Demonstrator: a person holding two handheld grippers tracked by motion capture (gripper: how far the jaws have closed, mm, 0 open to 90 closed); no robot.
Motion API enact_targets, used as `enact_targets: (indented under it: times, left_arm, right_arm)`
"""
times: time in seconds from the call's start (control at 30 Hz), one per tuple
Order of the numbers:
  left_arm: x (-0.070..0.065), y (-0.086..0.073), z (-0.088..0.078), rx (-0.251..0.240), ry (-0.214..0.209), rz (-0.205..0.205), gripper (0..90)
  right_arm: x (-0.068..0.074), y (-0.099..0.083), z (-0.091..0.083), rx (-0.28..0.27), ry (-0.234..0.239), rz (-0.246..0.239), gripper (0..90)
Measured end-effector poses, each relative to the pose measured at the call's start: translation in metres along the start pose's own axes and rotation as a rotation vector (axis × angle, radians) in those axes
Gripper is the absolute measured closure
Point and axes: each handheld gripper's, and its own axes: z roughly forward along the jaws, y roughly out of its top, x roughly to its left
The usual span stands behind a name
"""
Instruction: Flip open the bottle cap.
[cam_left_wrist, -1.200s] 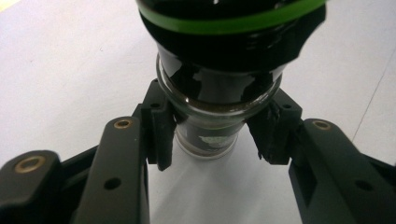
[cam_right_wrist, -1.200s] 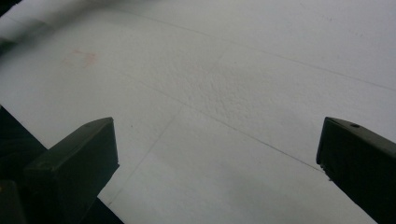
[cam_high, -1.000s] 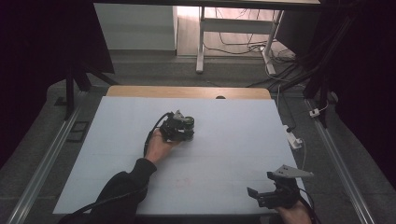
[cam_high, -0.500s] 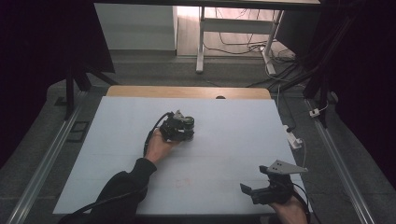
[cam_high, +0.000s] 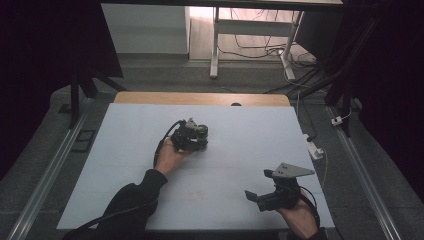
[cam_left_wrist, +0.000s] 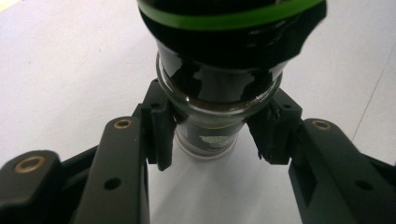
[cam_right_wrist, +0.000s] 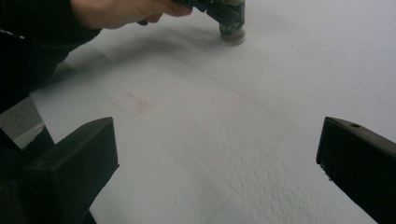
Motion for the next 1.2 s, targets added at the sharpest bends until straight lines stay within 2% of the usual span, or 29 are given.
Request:
enact_targets:
  times: [0.2, 0.63, 0.83, 1.0, 1.2]
  left_arm:
    - [0.000, 0.000, 0.000, 0.003, 0.001, 0.000, 53.6]
    - [0.000, 0.001, 0.000, 0.007, 0.002, -0.001, 53.6]
    - [-0.001, 0.001, 0.000, 0.011, 0.003, -0.002, 53.6]
    - [-0.001, 0.001, 0.000, 0.009, 0.004, -0.001, 53.6]
    - [-0.001, 0.001, 0.000, 0.008, 0.004, 0.000, 53.6]
  right_arm:
    - [-0.002, 0.013, 0.011, -0.017, 0.038, 0.023, 0.0]
    - [-0.003, 0.042, 0.039, -0.023, 0.052, -0.025, 0.0]
    - [-0.004, 0.052, 0.052, -0.015, 0.082, -0.010, 0.0]
    - [-0.004, 0.059, 0.063, 0.010, 0.060, -0.020, 0.0]
    - [-0.007, 0.064, 0.078, 0.007, 0.059, -0.025, 0.0]
